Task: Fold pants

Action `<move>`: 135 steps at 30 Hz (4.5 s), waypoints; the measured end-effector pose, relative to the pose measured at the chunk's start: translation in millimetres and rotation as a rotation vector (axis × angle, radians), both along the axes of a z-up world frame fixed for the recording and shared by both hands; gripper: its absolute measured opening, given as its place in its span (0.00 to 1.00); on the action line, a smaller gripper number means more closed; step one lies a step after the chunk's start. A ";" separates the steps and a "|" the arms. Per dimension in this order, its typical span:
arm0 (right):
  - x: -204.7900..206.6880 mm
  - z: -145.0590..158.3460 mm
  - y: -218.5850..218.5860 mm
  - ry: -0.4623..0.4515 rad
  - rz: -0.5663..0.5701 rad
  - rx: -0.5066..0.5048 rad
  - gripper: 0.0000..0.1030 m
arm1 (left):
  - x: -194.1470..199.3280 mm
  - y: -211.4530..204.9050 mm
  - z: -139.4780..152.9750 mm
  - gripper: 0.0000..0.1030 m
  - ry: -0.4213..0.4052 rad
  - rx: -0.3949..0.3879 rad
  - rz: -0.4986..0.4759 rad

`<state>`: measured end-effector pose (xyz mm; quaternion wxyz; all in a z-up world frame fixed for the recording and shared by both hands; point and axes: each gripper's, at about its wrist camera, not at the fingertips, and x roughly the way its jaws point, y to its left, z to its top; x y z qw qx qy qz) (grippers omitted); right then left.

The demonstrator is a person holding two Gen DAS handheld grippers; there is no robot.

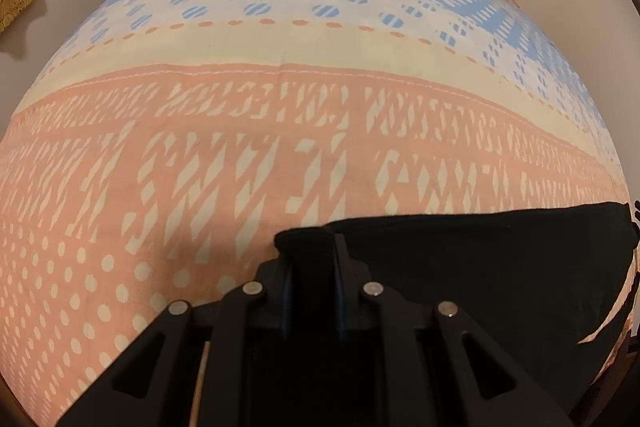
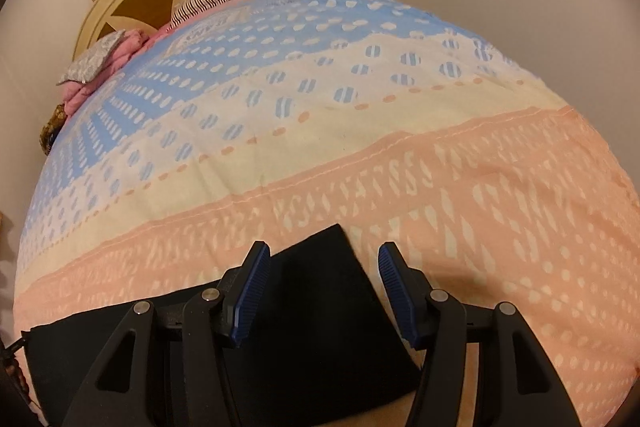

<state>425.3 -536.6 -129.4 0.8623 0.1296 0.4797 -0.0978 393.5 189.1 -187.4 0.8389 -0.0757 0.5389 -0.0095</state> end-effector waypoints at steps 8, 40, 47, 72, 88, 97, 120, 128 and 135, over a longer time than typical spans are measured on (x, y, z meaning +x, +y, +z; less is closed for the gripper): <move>21.3 -32.7 -2.7 0.070 0.106 0.082 0.56 | -5.3 4.2 -5.9 0.17 -0.047 -0.033 0.008; -88.5 147.6 118.4 -0.337 0.301 0.072 0.10 | -30.1 1.7 26.3 0.16 -0.142 -0.049 0.010; -111.9 154.3 153.4 -0.355 0.426 -0.107 0.10 | -45.6 12.1 48.0 0.16 -0.212 -0.113 0.001; -225.4 66.1 6.5 -0.439 0.155 -0.025 0.09 | -148.0 49.0 93.3 0.16 -0.556 -0.385 -0.099; -261.1 36.3 -8.2 -0.298 0.086 -0.023 0.02 | -219.9 48.8 28.9 0.29 -0.510 -0.252 -0.195; -255.4 55.4 223.2 -0.241 0.626 -0.299 0.87 | -242.4 77.0 13.2 0.72 -0.488 -0.265 -0.104; -243.8 -24.7 441.8 -0.239 1.090 -0.761 0.67 | -162.3 44.5 6.1 0.51 -0.210 -0.337 -0.112; -248.6 -30.8 440.5 -0.265 1.059 -0.769 0.67 | -157.7 28.2 10.2 0.16 -0.191 -0.237 -0.105; -253.7 -37.4 450.5 -0.278 1.067 -0.811 0.51 | -154.4 24.1 23.9 0.13 -0.198 -0.235 -0.120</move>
